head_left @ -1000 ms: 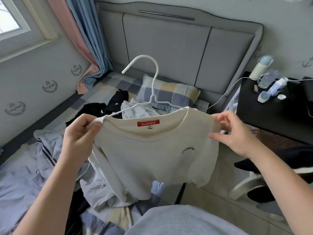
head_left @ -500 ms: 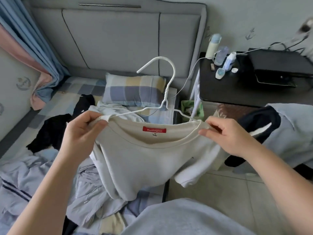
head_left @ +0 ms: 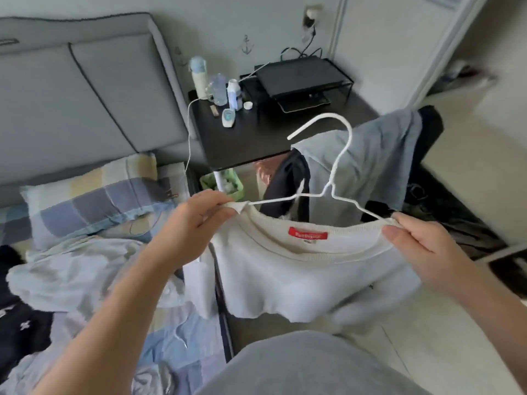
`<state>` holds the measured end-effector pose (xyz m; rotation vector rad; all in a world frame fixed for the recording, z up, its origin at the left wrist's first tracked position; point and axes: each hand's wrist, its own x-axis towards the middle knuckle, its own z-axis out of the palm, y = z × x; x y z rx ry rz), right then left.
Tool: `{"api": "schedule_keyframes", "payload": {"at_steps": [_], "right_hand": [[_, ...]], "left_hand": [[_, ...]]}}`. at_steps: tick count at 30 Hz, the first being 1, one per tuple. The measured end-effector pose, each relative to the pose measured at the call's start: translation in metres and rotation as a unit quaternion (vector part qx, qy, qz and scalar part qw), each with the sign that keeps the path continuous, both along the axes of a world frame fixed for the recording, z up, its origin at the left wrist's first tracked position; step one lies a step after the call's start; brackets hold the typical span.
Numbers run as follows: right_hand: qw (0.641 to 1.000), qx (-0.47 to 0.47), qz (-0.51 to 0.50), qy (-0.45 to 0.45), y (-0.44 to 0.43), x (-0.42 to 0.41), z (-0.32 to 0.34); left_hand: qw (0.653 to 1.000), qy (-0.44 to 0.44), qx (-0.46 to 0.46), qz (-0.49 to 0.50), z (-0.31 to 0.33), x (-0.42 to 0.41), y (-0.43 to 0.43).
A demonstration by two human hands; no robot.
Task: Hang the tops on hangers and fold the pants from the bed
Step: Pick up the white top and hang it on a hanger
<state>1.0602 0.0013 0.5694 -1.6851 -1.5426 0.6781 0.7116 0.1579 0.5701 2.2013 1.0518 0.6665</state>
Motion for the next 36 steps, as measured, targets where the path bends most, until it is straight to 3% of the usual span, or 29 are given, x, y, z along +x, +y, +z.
{"api": "schedule_keyframes", "payload": {"at_steps": [5, 12, 21, 27, 30, 36], "right_hand": [[0.992, 0.0, -0.119, 0.041, -0.067, 0.082, 0.018], [0.971, -0.061, -0.151, 0.178, -0.143, 0.172, 0.049], [0.934, 0.044, -0.302, 0.186, -0.152, 0.258, 0.079], [0.886, 0.128, -0.388, 0.218, -0.116, 0.308, 0.103], [0.874, 0.162, -0.403, 0.219, -0.081, 0.331, 0.112], [0.846, 0.241, -0.44, 0.179, 0.007, 0.383, 0.139]], "left_hand": [[0.995, -0.029, -0.007, -0.098, -0.004, 0.145, 0.018], [0.971, -0.08, -0.054, -0.22, -0.001, 0.335, 0.015], [0.955, -0.093, -0.008, -0.283, 0.032, 0.553, 0.011], [0.948, -0.078, 0.024, -0.307, 0.069, 0.644, 0.026], [0.941, -0.067, -0.017, -0.331, 0.074, 0.667, 0.034], [0.885, -0.097, -0.105, -0.444, 0.106, 0.686, 0.064]]}}
